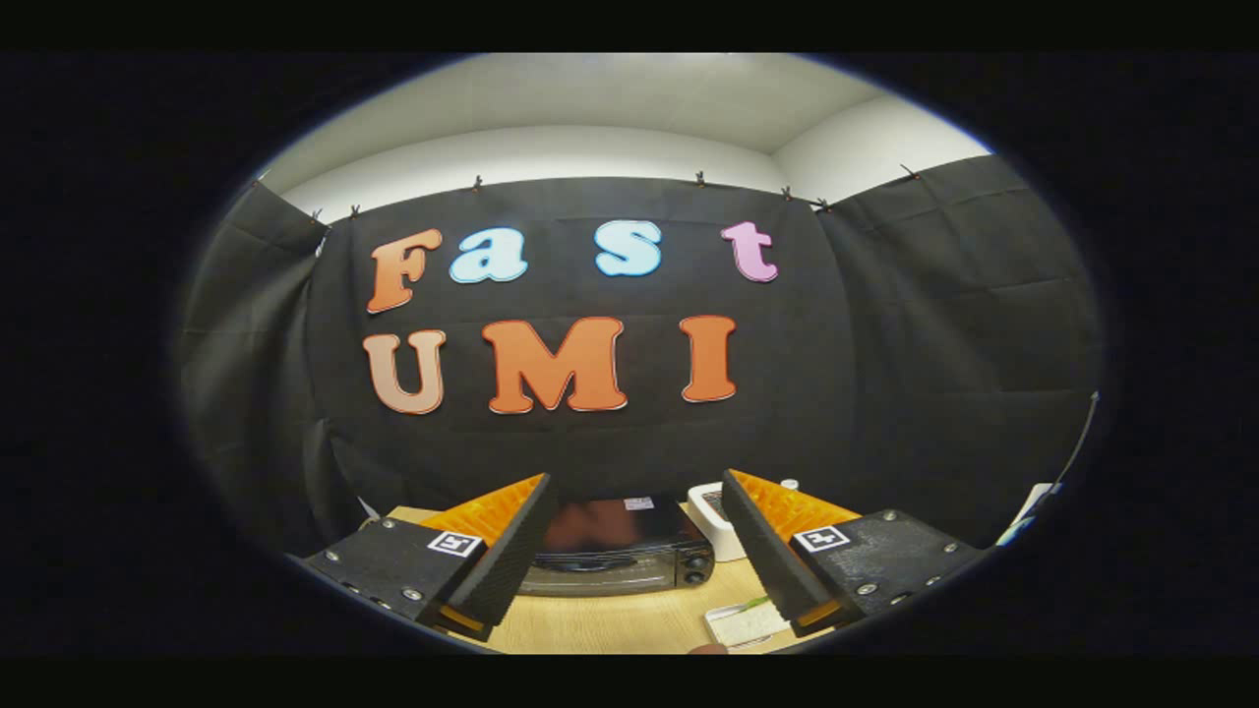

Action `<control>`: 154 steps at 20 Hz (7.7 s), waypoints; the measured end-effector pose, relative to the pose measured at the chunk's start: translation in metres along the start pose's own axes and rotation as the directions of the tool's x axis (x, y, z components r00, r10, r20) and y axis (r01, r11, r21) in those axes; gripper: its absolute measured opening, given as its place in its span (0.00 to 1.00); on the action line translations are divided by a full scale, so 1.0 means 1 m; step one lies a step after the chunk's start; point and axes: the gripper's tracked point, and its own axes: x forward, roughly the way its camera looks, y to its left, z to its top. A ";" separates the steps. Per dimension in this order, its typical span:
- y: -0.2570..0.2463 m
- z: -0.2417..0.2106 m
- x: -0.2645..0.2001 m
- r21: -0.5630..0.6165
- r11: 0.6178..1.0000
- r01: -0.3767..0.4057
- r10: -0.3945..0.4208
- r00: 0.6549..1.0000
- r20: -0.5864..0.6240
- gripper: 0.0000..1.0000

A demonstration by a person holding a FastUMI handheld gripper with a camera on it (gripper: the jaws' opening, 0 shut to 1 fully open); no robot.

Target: Open the toaster oven, put the food inside, and close the toaster oven door.

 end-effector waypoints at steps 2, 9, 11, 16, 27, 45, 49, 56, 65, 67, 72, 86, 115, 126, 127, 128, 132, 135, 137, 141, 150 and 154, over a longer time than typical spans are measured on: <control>0.004 -0.006 0.008 -0.010 1.000 -0.003 0.003 1.000 -0.004 0.99; 0.022 -0.051 0.044 -0.035 0.999 -0.034 0.032 0.997 -0.069 0.99; 0.028 -0.064 0.056 -0.035 0.998 -0.047 0.043 0.995 -0.089 0.99; 0.044 -0.117 0.097 -0.048 0.995 -0.085 0.074 0.978 -0.195 0.99; 0.069 -0.237 0.155 -0.101 0.983 -0.152 0.092 0.891 -0.445 1.00; 0.054 -0.292 0.040 -0.057 0.986 -0.157 0.101 0.833 -0.544 1.00; 0.047 -0.315 0.015 -0.051 0.987 -0.153 0.097 0.813 -0.574 1.00; 0.036 -0.359 -0.016 -0.016 0.992 -0.124 0.086 0.764 -0.639 1.00; 0.027 -0.415 -0.029 0.012 0.996 -0.089 0.070 0.697 -0.713 1.00; 0.018 -0.405 -0.034 0.006 0.995 -0.096 0.071 0.695 -0.716 1.00; -0.021 -0.345 -0.047 0.100 0.985 -0.138 0.168 0.680 -0.714 1.00; -0.194 -0.319 -0.012 0.158 0.957 -0.245 0.254 0.436 -0.863 0.99; -0.166 -0.254 -0.011 0.355 0.931 0.087 0.220 0.642 -0.735 0.26; -0.055 -0.275 0.042 0.704 0.696 0.143 0.296 0.836 -0.462 0.26; -0.043 -0.284 0.051 0.729 0.669 0.147 0.304 0.840 -0.449 0.26; -0.030 -0.296 0.063 0.746 0.647 0.155 0.308 0.842 -0.442 0.26; 0.002 -0.329 0.093 0.807 0.558 0.193 0.300 0.860 -0.414 0.26; 0.025 -0.342 0.115 0.871 0.443 0.214 0.300 0.880 -0.369 0.26; 0.030 -0.350 0.127 0.882 0.404 0.241 0.257 0.896 -0.362 0.26; 0.042 -0.361 0.155 0.906 0.289 0.308 0.177 0.913 -0.367 0.26; 0.062 -0.382 0.152 0.836 0.355 0.419 0.171 0.850 -0.499 0.87; 0.056 -0.371 0.117 0.801 0.446 0.400 0.186 0.834 -0.520 0.98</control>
